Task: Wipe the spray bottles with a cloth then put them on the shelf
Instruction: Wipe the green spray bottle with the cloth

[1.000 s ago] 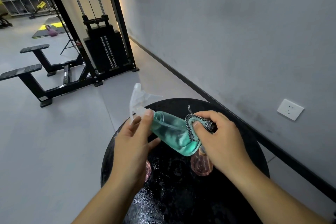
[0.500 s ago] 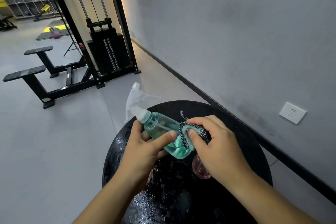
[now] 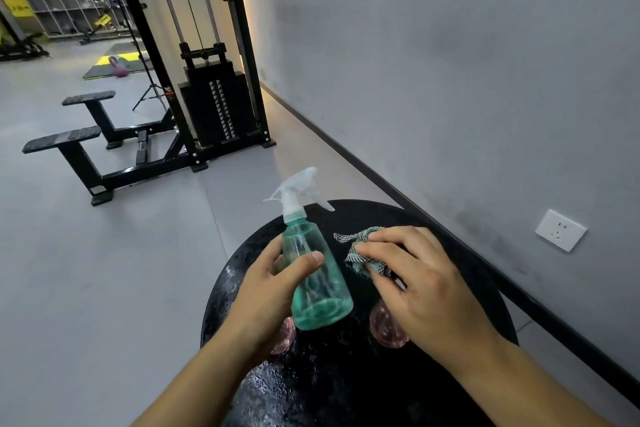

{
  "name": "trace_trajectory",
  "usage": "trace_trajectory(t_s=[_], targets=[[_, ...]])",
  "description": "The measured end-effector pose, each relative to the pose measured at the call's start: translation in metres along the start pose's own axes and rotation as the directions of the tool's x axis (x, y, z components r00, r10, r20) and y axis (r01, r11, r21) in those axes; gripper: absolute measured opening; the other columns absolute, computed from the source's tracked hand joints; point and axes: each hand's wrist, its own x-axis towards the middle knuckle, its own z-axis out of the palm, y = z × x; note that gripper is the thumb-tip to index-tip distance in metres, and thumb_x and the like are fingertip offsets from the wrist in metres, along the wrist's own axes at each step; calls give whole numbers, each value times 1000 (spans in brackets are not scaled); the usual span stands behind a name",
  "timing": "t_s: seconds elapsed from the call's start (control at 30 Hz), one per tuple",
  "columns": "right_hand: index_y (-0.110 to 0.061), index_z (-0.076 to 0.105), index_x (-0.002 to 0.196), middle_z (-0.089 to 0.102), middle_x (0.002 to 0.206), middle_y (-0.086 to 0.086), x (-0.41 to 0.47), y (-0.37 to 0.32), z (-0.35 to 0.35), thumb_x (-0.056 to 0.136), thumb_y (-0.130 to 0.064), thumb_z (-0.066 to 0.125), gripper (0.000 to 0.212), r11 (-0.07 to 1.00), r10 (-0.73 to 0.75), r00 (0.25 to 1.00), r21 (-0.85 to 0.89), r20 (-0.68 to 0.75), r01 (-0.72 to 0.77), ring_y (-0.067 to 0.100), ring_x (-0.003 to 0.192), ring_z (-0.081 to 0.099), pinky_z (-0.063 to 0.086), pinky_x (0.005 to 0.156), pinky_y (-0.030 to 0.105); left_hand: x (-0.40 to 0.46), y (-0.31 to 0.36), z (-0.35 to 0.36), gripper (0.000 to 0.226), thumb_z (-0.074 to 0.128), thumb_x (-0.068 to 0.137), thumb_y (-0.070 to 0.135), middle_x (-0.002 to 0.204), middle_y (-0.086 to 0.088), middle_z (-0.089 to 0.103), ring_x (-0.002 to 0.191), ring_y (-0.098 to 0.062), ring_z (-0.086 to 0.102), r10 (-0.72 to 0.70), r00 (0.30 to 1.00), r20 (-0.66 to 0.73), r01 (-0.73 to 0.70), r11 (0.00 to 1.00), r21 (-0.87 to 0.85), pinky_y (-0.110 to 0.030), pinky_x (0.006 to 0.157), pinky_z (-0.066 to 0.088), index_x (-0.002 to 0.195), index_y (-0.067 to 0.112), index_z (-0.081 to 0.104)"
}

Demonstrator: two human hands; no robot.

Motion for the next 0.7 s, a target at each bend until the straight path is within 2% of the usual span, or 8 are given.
trace_trajectory(t_s=[0.1,0.2,0.27,0.37,0.43,0.53,0.6,0.7], targets=[[-18,77,117,63,115,-7,2,-2,-5,81,3,81,42,1000,25,999,3,-45,-25,14,113,59,42,105,17,-3,0,-3,26,75,96,24,116,-12,78,103,-33,78,-46,999,-13,46,998,38,-54,87,63,121,26,72],[-19,77,115,63,114,-9,3,-3,-6,80,2,81,41,999,32,997,8,-67,-31,13,111,59,39,104,13,-10,0,-4,17,68,99,35,108,-6,80,102,-30,78,-109,993,36,104,988,116,-57,95,61,114,29,74],[-20,77,115,61,115,-12,3,-2,-6,80,1,80,40,999,39,997,33,-69,-37,12,111,58,50,98,19,-13,2,-4,17,64,98,38,100,-4,78,95,-28,76,-145,987,65,135,981,139,-54,95,60,107,27,73],[-20,77,115,58,117,-16,4,-1,-3,81,2,79,41,996,59,996,71,-73,-54,14,111,58,62,74,34,-14,3,-7,39,73,76,45,98,-7,72,87,-20,72,-152,980,129,136,983,122,-38,80,61,108,23,72],[-19,77,113,58,116,-14,5,1,-1,80,4,80,41,996,58,995,74,-85,-52,17,107,60,62,72,37,-16,0,-11,56,79,69,40,104,-7,73,93,-23,73,-154,970,189,138,986,91,-39,80,60,122,24,69],[-18,77,112,61,113,-11,7,2,-1,80,3,81,38,997,63,992,60,-108,-57,18,105,62,59,86,35,-20,-2,-16,68,84,67,25,116,-13,72,99,-30,74,-146,959,242,129,988,84,-42,83,61,131,33,65],[-16,78,111,64,111,-7,9,2,-3,80,1,82,35,998,57,990,36,-130,-53,19,107,62,49,99,25,-20,1,-16,70,83,72,16,116,-11,74,99,-29,75,-121,958,261,94,989,115,-39,84,61,134,43,63],[-16,77,110,64,110,-7,12,1,-4,82,-1,82,32,996,81,986,44,-143,-76,18,108,63,45,102,19,-21,5,-13,79,85,75,15,118,-9,77,104,-30,78,-106,961,255,62,983,174,-37,85,61,139,53,59]])
